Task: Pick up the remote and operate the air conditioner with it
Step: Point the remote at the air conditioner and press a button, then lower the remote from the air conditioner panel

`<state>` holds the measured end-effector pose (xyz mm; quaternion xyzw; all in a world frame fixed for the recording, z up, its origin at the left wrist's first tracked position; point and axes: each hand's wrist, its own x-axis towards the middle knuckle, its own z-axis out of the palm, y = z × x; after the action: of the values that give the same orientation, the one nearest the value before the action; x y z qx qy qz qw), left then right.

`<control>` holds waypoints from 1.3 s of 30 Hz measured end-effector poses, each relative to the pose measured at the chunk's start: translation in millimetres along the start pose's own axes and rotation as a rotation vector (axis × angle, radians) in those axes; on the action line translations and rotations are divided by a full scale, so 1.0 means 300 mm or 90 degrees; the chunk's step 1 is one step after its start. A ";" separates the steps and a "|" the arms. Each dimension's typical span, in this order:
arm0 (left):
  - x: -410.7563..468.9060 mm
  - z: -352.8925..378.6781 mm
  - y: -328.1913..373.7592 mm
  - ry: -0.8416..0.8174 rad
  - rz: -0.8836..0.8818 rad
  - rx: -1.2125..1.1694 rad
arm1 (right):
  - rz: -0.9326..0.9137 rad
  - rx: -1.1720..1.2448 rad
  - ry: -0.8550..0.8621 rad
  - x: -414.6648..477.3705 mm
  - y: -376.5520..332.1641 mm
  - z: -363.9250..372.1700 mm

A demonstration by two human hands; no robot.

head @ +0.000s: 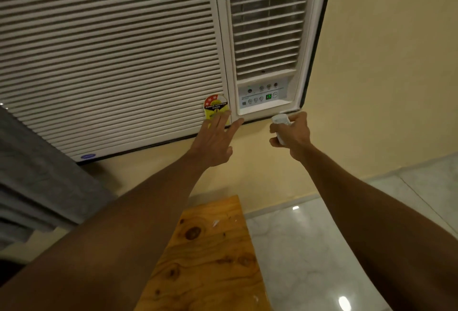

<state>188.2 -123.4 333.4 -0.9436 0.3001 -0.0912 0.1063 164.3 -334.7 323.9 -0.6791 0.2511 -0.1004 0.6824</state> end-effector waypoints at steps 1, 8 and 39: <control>-0.012 0.015 0.002 -0.007 -0.003 -0.002 | -0.006 -0.007 0.024 -0.010 0.019 0.015; -0.144 0.155 0.001 -0.078 -0.040 -0.052 | -0.080 -0.274 0.158 -0.103 0.229 0.156; -0.929 1.052 0.254 -0.475 -0.228 -0.349 | 0.158 -0.646 -0.118 -0.567 1.358 0.349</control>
<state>-2.9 25.2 -19.6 -0.9418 0.0878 0.3183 -0.0626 -13.9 -138.0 -44.1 -0.8951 0.2856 0.1756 0.2939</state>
